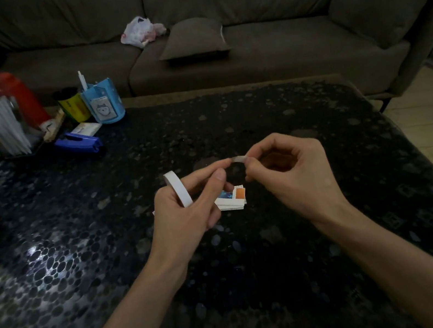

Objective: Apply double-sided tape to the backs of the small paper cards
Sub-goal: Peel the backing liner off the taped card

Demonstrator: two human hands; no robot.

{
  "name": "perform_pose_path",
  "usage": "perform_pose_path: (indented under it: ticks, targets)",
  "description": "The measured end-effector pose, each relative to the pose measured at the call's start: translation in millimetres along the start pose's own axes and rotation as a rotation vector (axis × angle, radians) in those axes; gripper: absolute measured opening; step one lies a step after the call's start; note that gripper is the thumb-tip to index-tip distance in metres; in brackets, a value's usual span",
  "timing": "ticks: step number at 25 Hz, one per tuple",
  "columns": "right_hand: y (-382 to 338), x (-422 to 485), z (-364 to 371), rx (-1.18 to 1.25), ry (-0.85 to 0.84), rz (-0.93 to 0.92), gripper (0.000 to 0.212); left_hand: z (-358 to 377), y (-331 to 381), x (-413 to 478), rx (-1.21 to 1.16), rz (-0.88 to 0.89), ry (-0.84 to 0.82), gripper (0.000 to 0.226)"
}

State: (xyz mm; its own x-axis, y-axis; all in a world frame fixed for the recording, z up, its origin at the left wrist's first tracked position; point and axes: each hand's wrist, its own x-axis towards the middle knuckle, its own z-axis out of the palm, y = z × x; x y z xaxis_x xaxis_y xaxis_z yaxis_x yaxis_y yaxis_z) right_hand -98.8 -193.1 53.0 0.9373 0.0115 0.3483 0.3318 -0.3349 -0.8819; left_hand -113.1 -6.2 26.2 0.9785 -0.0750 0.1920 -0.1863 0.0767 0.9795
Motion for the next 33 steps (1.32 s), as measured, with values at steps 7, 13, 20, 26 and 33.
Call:
perform_pose_path:
  ticks: [7, 13, 20, 26, 33]
  targets:
    - [18.5, 3.3, -4.5, -0.131, -0.062, 0.122, 0.012, 1.0, 1.1, -0.4, -0.018, -0.064, 0.027, 0.025]
    - [62.2, 16.5, -21.8, -0.671, -0.208, 0.401, 0.015, 1.7, -0.2, 0.2, -0.005, -0.124, 0.044, 0.023]
    - [86.2, 15.9, -26.6, -0.931, -0.307, 0.472, 0.018, -4.5, 2.5, 1.5, 0.009, -0.163, 0.078, 0.023]
    - [87.3, 17.7, -33.7, -1.044, -0.31, 0.492, 0.025, -11.8, 3.7, 1.2, 0.024, -0.182, 0.102, 0.023]
    - [84.4, 13.2, -32.2, -1.125, -0.22, 0.377, 0.019, -15.9, 3.2, 0.7, 0.025, -0.19, 0.1, 0.022]
